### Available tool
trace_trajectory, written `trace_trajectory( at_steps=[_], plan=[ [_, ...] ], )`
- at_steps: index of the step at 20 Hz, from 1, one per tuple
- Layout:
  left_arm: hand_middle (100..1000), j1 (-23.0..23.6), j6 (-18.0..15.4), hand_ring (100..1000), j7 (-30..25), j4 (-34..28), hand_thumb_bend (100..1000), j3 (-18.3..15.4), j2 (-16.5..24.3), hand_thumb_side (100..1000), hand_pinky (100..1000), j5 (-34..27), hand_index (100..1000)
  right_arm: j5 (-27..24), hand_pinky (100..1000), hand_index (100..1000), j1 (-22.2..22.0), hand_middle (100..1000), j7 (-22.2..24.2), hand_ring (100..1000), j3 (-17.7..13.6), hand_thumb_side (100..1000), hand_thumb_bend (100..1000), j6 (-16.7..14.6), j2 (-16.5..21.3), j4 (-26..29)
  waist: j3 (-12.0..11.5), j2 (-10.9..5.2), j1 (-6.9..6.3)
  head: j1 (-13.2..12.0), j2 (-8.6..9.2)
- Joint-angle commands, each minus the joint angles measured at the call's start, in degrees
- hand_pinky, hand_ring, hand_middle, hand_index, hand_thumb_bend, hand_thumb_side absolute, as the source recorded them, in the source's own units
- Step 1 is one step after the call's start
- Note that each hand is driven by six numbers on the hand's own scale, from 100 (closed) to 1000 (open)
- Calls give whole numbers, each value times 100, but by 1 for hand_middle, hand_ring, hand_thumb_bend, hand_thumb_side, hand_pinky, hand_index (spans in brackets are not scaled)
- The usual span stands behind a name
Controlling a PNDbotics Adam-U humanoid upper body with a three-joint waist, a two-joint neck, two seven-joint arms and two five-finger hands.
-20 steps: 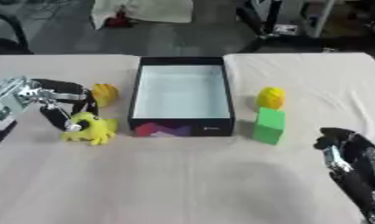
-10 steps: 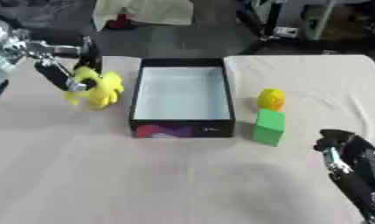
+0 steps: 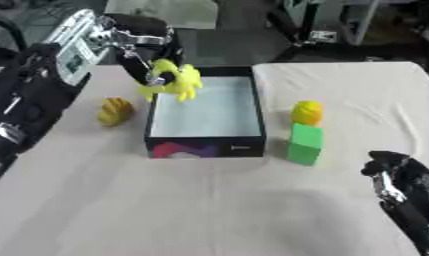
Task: Pick up objects on the table and place them in the box.
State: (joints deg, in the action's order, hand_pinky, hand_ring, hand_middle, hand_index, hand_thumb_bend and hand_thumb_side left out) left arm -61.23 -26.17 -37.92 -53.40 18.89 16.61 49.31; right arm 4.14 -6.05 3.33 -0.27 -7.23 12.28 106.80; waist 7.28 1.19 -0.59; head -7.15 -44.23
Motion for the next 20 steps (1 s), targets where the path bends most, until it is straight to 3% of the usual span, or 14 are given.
trace_trajectory(
  at_steps=[1,3,5,7,9,12,16,20],
  plan=[
    [454,-177,-481,447,-102,402,100,-184,-298,100,619,652,574,-57,711,701,69,548,51,606,30,536,100,-8,31,48,32,-66,64,-59,11],
    [483,-132,-487,475,78,650,100,-262,-477,100,644,1076,612,-70,711,700,85,548,60,606,34,537,100,-7,24,45,55,-59,67,-70,11],
    [564,-71,-493,550,329,851,132,-351,-602,101,680,1396,718,-76,711,701,95,548,67,606,39,536,100,-5,19,40,67,-57,70,-77,11],
    [663,-11,-542,639,622,979,276,-394,-652,264,733,1563,834,-86,711,700,108,548,78,606,44,537,100,-11,14,41,75,-57,72,-76,11],
    [716,7,-572,688,909,1013,399,-401,-622,412,756,1648,878,-87,711,700,109,548,74,606,35,539,100,-7,12,32,68,-57,71,-69,11],
    [761,-64,-578,731,1171,945,484,-400,-403,532,779,1636,915,-83,711,700,102,548,65,606,26,537,100,-5,13,25,41,-63,66,-49,11],
    [758,-221,-603,727,1168,474,411,-406,207,483,783,1162,908,-72,711,700,80,547,38,606,-4,541,100,-2,19,20,-15,-76,51,-5,11],
    [758,-310,-495,733,667,-16,328,-464,1020,369,791,521,901,-45,711,700,49,547,19,606,-18,544,100,5,36,8,-76,-92,10,44,11]
  ],
)
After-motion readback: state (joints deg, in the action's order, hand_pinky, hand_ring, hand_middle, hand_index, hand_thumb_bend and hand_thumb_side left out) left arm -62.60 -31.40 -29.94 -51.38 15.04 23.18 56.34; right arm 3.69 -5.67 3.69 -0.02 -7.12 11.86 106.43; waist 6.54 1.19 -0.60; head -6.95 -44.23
